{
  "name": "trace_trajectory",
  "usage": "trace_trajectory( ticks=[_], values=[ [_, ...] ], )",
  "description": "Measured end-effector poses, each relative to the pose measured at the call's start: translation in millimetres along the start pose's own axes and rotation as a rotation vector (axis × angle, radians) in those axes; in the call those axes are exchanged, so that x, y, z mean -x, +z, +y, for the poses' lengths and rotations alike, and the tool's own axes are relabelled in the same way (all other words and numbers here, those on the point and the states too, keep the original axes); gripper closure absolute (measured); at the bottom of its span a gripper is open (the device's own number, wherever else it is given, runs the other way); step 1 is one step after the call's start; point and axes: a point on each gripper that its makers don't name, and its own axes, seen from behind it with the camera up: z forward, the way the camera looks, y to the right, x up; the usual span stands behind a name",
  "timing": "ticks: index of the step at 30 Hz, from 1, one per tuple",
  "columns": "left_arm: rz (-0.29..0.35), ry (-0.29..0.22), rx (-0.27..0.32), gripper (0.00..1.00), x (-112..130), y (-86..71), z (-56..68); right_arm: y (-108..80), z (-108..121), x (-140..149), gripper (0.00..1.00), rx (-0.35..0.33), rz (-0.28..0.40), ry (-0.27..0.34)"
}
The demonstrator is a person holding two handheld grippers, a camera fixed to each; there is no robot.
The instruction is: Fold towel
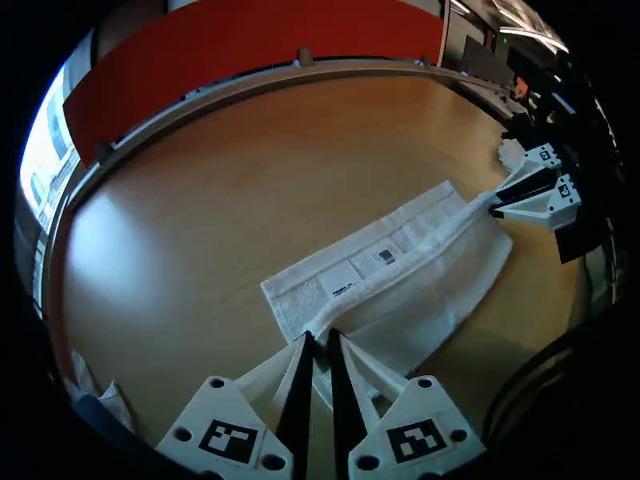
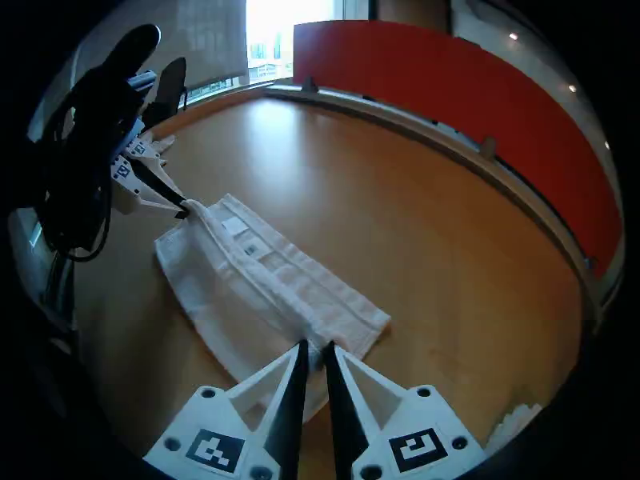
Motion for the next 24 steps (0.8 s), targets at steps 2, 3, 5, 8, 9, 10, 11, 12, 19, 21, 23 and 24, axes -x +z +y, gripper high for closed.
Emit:
trace_trajectory(
  ticks=[2, 3, 5, 8, 9, 10, 11, 12, 19, 21, 23, 24],
  values=[
    [-0.009, 0.008, -0.008, 0.85, 1.3, 4.9, -2.2, 4.2, 2.3, 0.6, 0.81, 0.002, -0.004, 0.003],
    [-0.011, 0.012, -0.011, 0.84, 1.6, 7.0, -3.2, 6.2, 3.4, 0.9, 0.81, 0.004, -0.006, 0.004],
    [-0.015, 0.020, -0.019, 0.82, 1.6, 11.4, -5.1, 10.0, 6.2, 1.7, 0.79, 0.011, -0.009, 0.005],
    [-0.017, 0.030, -0.030, 0.76, 1.2, 17.3, -8.8, 14.9, 10.7, 2.4, 0.75, 0.023, -0.013, 0.006],
    [-0.018, 0.033, -0.033, 0.74, 0.9, 19.0, -10.2, 16.1, 12.3, 2.5, 0.74, 0.027, -0.014, 0.007],
    [-0.018, 0.036, -0.037, 0.72, 0.5, 20.7, -11.7, 17.1, 14.1, 2.5, 0.71, 0.032, -0.015, 0.008],
    [-0.018, 0.038, -0.040, 0.71, 0.2, 22.2, -13.0, 18.0, 15.7, 2.5, 0.69, 0.036, -0.016, 0.008],
    [-0.018, 0.040, -0.043, 0.68, -0.2, 23.4, -14.2, 18.6, 17.6, 2.3, 0.67, 0.041, -0.016, 0.009],
    [-0.011, 0.060, -0.067, 0.61, -4.0, 29.8, -23.6, 21.3, 33.0, -1.4, 0.51, 0.084, -0.013, 0.009],
    [-0.007, 0.064, -0.078, 0.59, -6.0, 30.9, -27.5, 22.5, 36.5, -2.3, 0.47, 0.093, -0.014, 0.008],
    [-0.004, 0.067, -0.092, 0.56, -8.0, 31.3, -32.4, 24.1, 39.6, -2.8, 0.46, 0.102, -0.016, 0.008],
    [-0.003, 0.068, -0.097, 0.54, -9.0, 31.2, -34.5, 24.7, 41.1, -3.4, 0.43, 0.106, -0.016, 0.008]
  ],
)
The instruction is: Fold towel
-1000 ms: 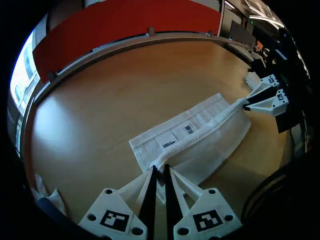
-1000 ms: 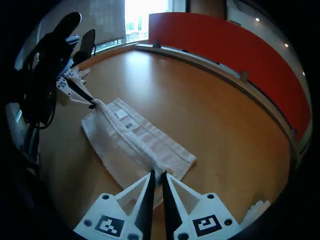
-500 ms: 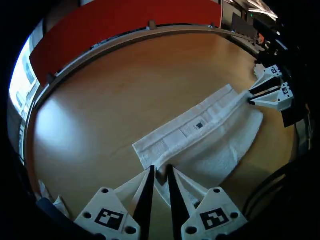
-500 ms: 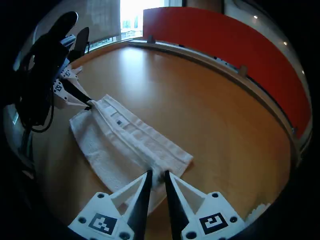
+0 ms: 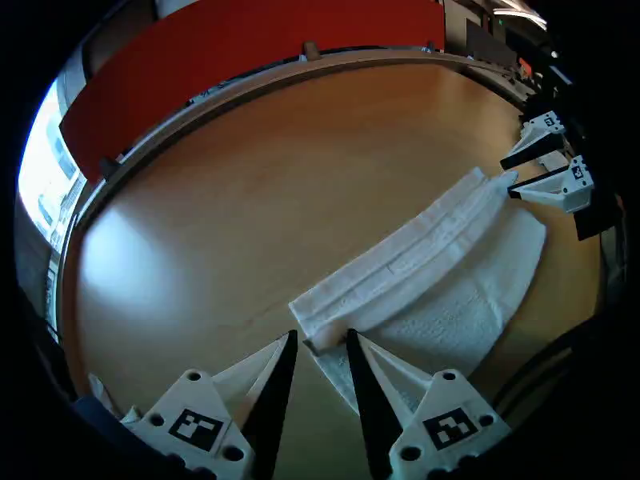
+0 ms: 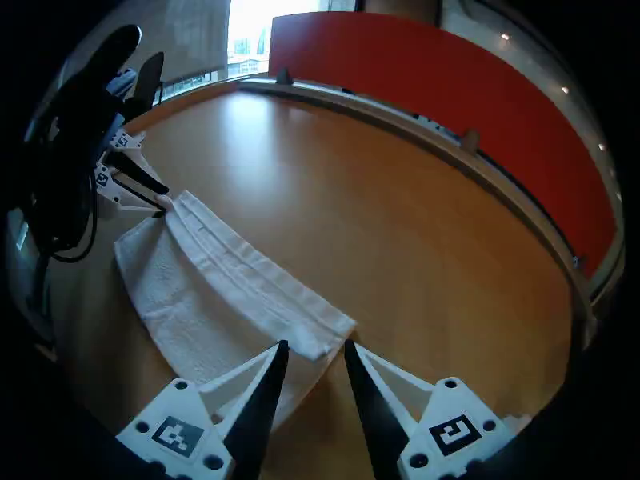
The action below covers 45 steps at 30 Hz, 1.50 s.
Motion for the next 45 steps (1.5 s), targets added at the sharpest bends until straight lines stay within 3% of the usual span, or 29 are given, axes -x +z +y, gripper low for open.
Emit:
trace_trajectory(
  ticks=[7, 13, 15, 19, 21, 45],
  values=[
    [0.012, -0.017, -0.017, 0.52, -3.9, -3.8, -11.8, 2.6, 10.3, -4.2, 0.35, 0.035, 0.007, 0.010],
    [0.015, -0.032, -0.028, 0.42, -3.2, -8.5, -21.0, 1.6, 14.4, -4.4, 0.33, 0.044, 0.008, 0.012],
    [0.015, -0.038, -0.023, 0.30, -2.5, -10.5, -21.6, 0.9, 14.0, -3.8, 0.29, 0.042, 0.009, 0.010],
    [0.014, -0.056, -0.007, 0.21, 1.7, -15.1, -18.0, -0.3, 9.8, -0.7, 0.07, 0.031, 0.007, 0.005],
    [0.014, -0.059, -0.005, 0.19, 4.3, -17.3, -16.4, -1.1, 7.6, 0.9, 0.02, 0.027, 0.007, 0.004],
    [-0.028, -0.085, 0.045, 0.19, 60.4, -47.4, 29.5, -21.9, -27.5, 44.5, 0.00, -0.015, -0.019, 0.007]
  ],
)
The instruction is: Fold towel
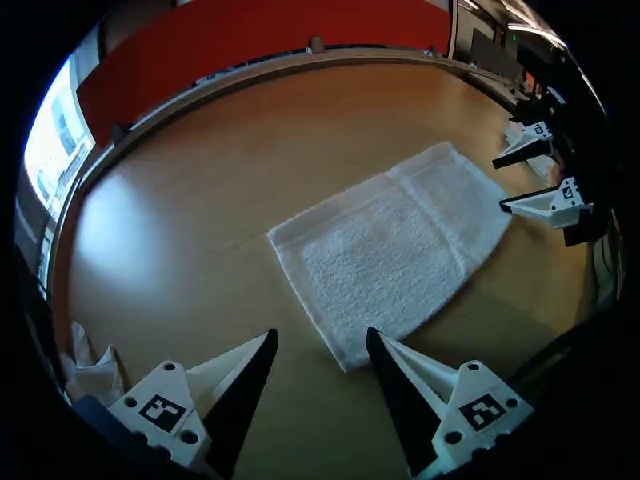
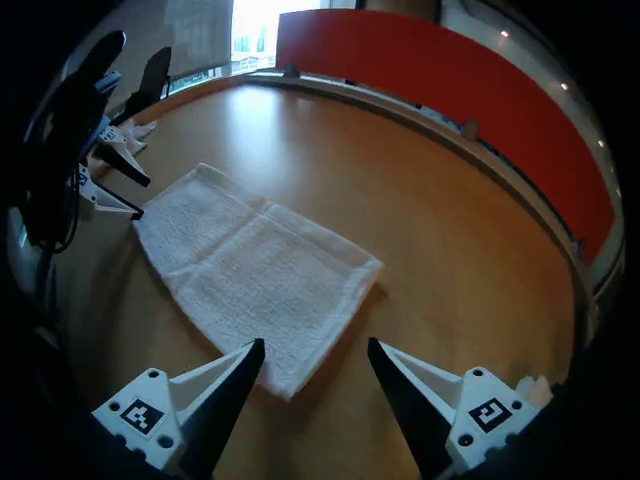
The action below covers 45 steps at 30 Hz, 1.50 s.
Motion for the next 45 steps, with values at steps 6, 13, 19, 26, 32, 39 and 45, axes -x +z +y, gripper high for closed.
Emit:
trace_trajectory(
  ticks=[6, 13, 19, 26, 32, 39, 45],
  values=[
    [-0.009, 0.007, 0.019, 0.19, 10.6, -3.6, 11.0, -5.6, -6.2, 10.8, 0.00, -0.002, -0.005, 0.010],
    [-0.020, 0.020, 0.028, 0.19, 19.3, -3.8, 19.1, -11.6, -12.6, 17.2, 0.00, -0.007, -0.005, 0.012],
    [-0.022, 0.021, 0.026, 0.19, 20.9, -2.5, 20.5, -13.6, -17.1, 19.8, 0.00, -0.014, -0.005, 0.001],
    [-0.020, 0.019, 0.019, 0.19, 22.9, -4.6, 18.9, -12.9, -19.1, 20.1, 0.00, -0.021, -0.005, -0.007],
    [-0.016, 0.000, 0.001, 0.19, 28.0, -10.4, 17.0, -14.0, -21.0, 21.5, 0.02, -0.034, -0.007, -0.015],
    [-0.010, -0.056, -0.031, 0.19, 41.0, -23.5, 13.5, -15.6, -23.9, 24.8, 0.13, -0.059, -0.015, -0.038],
    [-0.003, -0.081, -0.064, 0.19, 54.7, -35.0, 11.5, -14.9, -25.1, 25.2, 0.25, -0.079, -0.018, -0.052]
  ],
)
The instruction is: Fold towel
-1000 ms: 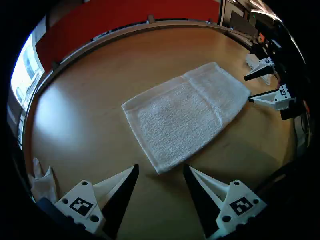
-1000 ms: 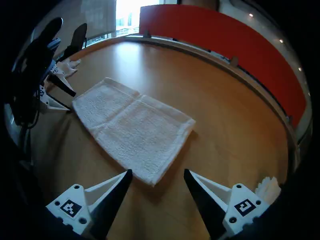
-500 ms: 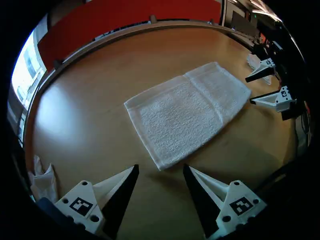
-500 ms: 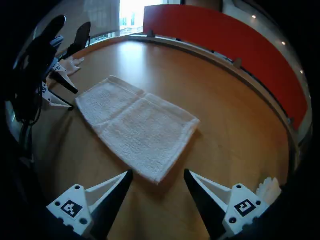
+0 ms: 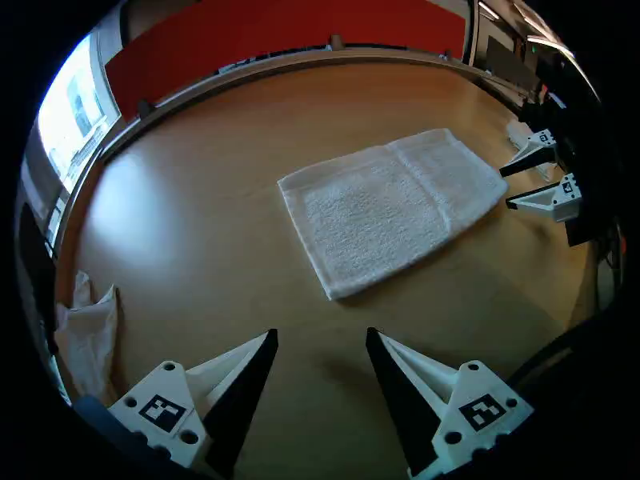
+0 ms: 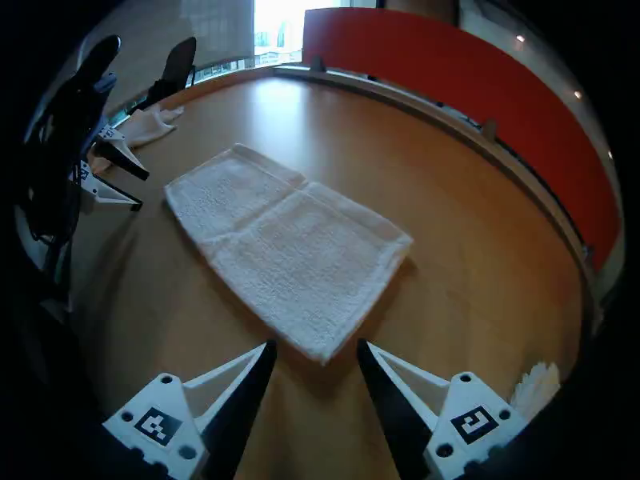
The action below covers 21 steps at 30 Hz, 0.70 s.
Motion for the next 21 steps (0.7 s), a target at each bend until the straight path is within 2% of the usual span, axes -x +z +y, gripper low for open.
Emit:
trace_trajectory(
  ticks=[6, 13, 17, 19, 21],
  values=[
    [0.005, -0.016, -0.025, 0.19, 13.0, -11.1, 0.8, 0.4, -1.5, -0.8, 0.36, -0.019, -0.006, -0.011],
    [0.008, -0.066, -0.051, 0.19, 32.1, -24.2, 4.3, 0.7, -3.0, 0.6, 0.48, -0.032, -0.016, -0.034],
    [0.008, -0.098, -0.069, 0.19, 44.8, -30.5, 5.1, 1.0, -2.5, 2.5, 0.48, -0.032, -0.024, -0.052],
    [0.007, -0.112, -0.076, 0.19, 50.2, -33.0, 5.2, 1.1, -2.5, 3.1, 0.53, -0.031, -0.027, -0.058],
    [0.007, -0.125, -0.082, 0.19, 55.4, -35.6, 5.2, 1.2, -2.5, 3.3, 0.53, -0.031, -0.029, -0.062]
  ],
)
